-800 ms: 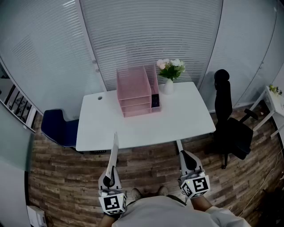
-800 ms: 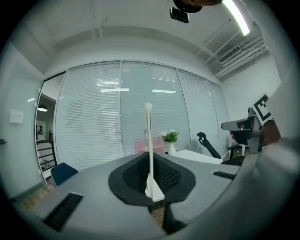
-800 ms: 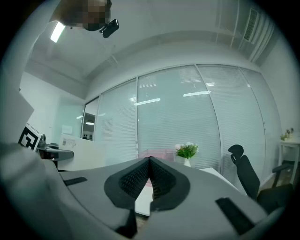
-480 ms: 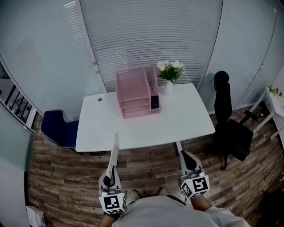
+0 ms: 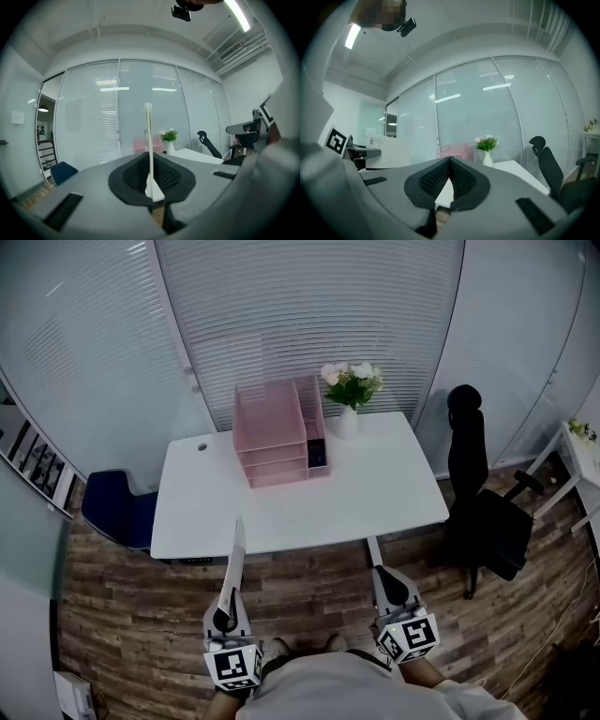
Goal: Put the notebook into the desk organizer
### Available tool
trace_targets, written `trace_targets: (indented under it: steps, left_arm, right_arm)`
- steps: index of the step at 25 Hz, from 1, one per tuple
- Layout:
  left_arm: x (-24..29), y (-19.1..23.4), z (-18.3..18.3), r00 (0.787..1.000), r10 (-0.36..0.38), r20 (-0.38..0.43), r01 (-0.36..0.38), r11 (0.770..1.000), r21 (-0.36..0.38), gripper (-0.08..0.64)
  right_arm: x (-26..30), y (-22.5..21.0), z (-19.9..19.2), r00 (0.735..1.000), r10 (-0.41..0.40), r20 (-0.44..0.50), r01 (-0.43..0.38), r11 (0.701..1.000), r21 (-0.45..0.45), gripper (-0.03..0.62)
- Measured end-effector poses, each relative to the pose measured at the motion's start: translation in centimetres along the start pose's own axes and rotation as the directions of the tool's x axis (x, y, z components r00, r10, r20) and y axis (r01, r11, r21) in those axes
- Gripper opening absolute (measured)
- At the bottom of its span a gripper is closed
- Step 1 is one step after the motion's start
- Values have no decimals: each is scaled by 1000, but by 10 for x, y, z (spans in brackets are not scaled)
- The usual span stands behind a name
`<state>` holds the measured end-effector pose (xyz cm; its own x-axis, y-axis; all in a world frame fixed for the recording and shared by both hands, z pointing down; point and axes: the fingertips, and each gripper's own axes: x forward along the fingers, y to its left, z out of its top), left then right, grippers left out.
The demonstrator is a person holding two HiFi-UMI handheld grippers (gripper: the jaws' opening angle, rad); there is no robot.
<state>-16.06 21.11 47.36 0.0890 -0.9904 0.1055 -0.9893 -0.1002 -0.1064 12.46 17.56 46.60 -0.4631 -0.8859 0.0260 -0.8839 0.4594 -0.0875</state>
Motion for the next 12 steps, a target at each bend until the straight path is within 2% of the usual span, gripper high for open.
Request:
trace_targets:
  steps: [6, 12]
  left_arm:
    - [7, -16, -9, 998, 54, -13, -54, 998, -10, 15]
    - [37, 1, -1, 997, 81, 6, -81, 996, 42, 15]
  right_arm:
    - [5, -20, -20, 997, 55, -45, -56, 998, -8, 14]
    - [42, -23, -26, 994, 84, -70, -85, 996, -8, 14]
